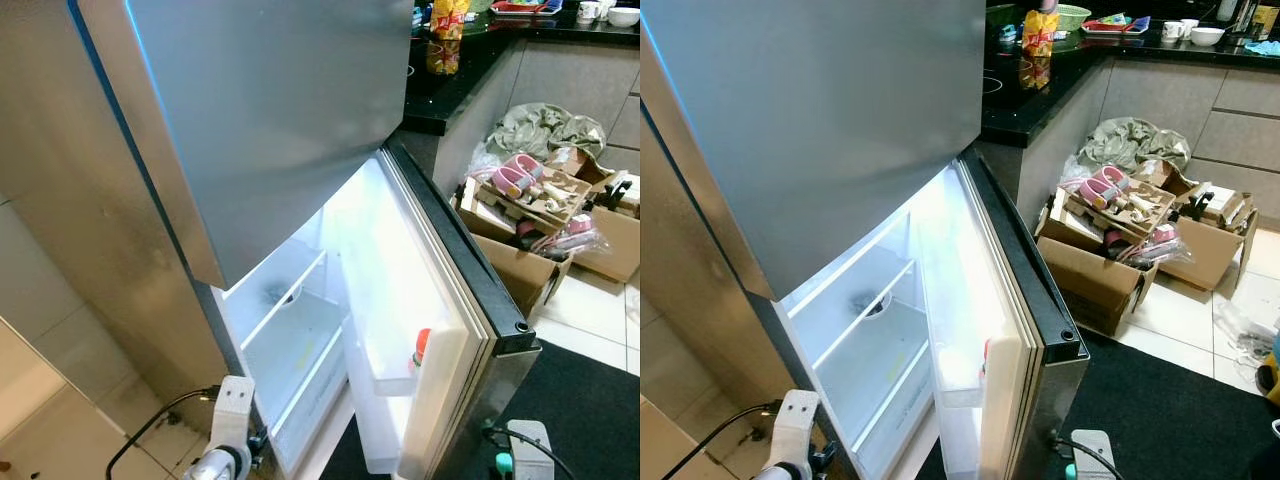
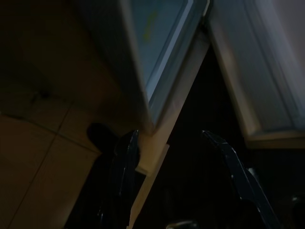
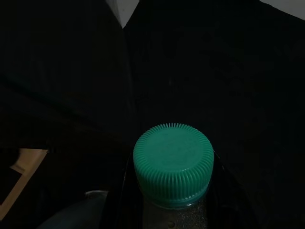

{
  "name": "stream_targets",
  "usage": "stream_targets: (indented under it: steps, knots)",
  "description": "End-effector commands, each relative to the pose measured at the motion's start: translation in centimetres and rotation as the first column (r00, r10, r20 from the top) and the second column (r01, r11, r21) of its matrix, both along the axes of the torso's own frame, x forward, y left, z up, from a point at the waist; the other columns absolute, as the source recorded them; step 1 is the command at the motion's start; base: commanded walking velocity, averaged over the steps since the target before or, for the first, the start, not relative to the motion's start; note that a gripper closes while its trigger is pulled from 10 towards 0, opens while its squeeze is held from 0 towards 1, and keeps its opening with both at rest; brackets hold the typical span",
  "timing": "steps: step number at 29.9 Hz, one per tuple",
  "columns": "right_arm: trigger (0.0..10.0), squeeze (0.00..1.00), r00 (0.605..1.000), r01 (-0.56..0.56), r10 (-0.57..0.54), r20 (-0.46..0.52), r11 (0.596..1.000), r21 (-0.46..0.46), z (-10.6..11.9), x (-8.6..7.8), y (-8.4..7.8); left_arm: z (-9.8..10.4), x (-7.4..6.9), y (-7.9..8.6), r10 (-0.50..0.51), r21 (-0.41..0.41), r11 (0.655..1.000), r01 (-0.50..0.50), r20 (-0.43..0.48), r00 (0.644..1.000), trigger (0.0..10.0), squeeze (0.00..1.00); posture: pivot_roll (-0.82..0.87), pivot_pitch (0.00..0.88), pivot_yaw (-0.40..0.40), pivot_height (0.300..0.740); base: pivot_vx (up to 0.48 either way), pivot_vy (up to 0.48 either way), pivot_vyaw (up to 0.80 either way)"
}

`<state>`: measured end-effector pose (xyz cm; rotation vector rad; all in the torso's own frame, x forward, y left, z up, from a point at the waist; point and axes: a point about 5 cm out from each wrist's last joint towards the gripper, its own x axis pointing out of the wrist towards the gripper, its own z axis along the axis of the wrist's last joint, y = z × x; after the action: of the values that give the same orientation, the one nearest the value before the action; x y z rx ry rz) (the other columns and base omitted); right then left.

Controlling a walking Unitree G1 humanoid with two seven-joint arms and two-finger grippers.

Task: Restocking fridge

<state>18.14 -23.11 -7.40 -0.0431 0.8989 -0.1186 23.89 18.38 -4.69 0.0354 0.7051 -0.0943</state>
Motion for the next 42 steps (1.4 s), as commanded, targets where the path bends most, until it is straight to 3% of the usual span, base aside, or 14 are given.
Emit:
stream_targets:
  steps: [1, 19, 27, 42]
  knots:
    - [10.0, 0.00, 1.000, 0.001, -0.001, 0.018, 1.000, 0.002, 0.13, 0.36, 0.32, 0.08, 0.16, -0.23, -0.001, 0.003, 1.000, 0.001, 0.008, 1.000, 10.0, 0.00, -0.11, 0.000, 0.017, 0.740, -0.412, 0.000, 0.00]
    - [10.0, 0.00, 0.999, 0.011, -0.012, 0.037, 1.000, 0.014, 0.31, 0.73, 0.47, 0.47, 0.78, -0.65, -0.020, -0.008, 1.000, 0.020, 0.029, 0.999, 10.0, 0.00, -0.12, 0.016, 0.031, 0.740, -0.432, 0.000, 0.00]
    - [10.0, 0.00, 0.999, 0.015, -0.015, 0.035, 1.000, 0.012, 0.30, 0.55, 0.20, 0.32, 0.76, -1.05, -0.034, -0.012, 0.999, 0.034, 0.002, 0.999, 10.0, 0.00, -0.12, 0.026, 0.029, 0.740, 0.000, -0.061, 0.00]
    - [10.0, 0.00, 0.999, 0.013, -0.014, 0.040, 1.000, 0.010, 0.48, 0.70, -0.18, 0.67, 1.15, -0.69, -0.006, 0.022, 1.000, 0.006, 0.032, 0.999, 10.0, 0.00, -0.13, 0.028, 0.023, 0.740, 0.000, -0.448, 0.00]
